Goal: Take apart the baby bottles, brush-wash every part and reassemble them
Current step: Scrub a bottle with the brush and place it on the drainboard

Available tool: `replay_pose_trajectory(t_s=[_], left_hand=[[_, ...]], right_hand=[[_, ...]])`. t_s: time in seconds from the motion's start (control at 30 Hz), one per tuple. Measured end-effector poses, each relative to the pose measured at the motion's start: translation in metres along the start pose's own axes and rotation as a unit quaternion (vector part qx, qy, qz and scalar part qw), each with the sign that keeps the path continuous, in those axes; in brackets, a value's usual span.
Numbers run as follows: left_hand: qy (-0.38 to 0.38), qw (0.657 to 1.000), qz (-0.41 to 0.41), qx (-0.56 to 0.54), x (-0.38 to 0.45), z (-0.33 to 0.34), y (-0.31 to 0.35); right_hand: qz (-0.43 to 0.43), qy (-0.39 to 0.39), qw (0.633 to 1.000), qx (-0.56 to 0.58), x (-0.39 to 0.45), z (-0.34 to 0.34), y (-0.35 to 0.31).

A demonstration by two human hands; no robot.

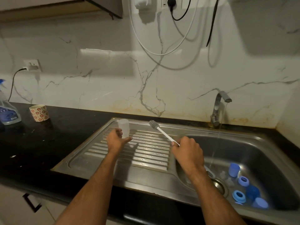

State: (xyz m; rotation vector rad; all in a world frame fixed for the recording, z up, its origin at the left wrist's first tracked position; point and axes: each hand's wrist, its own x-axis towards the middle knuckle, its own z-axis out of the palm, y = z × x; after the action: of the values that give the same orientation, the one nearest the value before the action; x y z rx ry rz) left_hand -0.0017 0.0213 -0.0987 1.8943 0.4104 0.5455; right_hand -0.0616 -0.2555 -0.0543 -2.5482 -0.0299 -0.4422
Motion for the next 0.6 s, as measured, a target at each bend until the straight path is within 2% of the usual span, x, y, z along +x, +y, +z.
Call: replay_pose_trajectory(t_s=[0.23,0.6], left_hand=[[-0.050,0.998,0.038,-0.004,-0.045,0.044,0.027],[-0.153,0.986,0.060,-0.012,-0.104,0.190,0.068]], right_hand=[[0.053,0.006,0.998,-0.031,-0.020,-0.039,0.041],[0.134,0.050,0.986,-0.085,-0.024,-0.102,0.140]])
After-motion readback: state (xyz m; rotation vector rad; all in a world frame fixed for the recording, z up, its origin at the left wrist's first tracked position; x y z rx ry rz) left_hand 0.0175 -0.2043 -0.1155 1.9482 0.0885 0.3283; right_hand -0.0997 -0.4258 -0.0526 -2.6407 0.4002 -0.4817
